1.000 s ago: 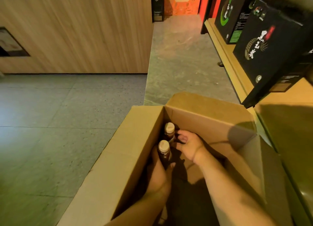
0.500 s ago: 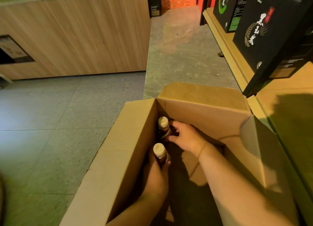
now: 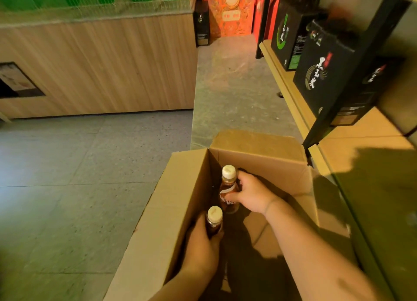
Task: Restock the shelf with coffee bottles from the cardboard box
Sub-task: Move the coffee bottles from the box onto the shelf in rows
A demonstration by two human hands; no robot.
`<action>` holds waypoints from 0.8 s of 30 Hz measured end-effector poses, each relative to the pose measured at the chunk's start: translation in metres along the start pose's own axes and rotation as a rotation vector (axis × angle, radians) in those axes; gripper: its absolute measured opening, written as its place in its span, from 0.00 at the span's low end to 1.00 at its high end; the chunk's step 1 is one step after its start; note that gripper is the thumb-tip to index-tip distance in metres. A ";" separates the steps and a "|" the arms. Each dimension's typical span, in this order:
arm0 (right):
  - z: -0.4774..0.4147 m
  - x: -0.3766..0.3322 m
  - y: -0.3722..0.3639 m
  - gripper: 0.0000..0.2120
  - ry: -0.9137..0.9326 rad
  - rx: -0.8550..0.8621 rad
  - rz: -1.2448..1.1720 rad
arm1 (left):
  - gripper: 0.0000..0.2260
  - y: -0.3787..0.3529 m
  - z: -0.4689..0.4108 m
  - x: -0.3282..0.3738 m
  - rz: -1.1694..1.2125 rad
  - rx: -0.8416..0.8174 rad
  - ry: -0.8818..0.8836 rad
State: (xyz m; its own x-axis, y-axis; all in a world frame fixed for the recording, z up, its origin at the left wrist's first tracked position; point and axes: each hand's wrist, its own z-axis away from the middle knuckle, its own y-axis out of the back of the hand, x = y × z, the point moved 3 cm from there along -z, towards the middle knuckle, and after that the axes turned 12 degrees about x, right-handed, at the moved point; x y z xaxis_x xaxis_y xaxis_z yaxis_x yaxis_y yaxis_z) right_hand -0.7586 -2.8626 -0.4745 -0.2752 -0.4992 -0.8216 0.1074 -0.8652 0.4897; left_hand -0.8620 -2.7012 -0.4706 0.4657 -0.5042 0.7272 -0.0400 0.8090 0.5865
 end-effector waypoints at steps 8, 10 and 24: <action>0.079 -0.076 0.075 0.25 -0.036 0.186 0.003 | 0.19 0.062 0.041 0.045 -0.014 -0.097 -0.201; 0.112 -0.101 0.094 0.27 -0.073 0.221 -0.011 | 0.19 0.083 0.051 0.060 0.026 -0.134 -0.258; 0.357 -0.274 0.160 0.18 -0.023 0.641 -0.064 | 0.13 0.239 0.108 0.235 -0.004 -0.401 -0.913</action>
State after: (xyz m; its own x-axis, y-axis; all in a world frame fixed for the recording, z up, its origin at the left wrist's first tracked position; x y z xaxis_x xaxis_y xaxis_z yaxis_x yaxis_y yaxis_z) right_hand -1.0069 -2.8474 -0.0666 -0.2830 -0.4402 -0.8522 -0.5004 -0.6902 0.5227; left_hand -0.8577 -2.6590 -0.1209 -0.3999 -0.4099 0.8198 0.3398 0.7644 0.5479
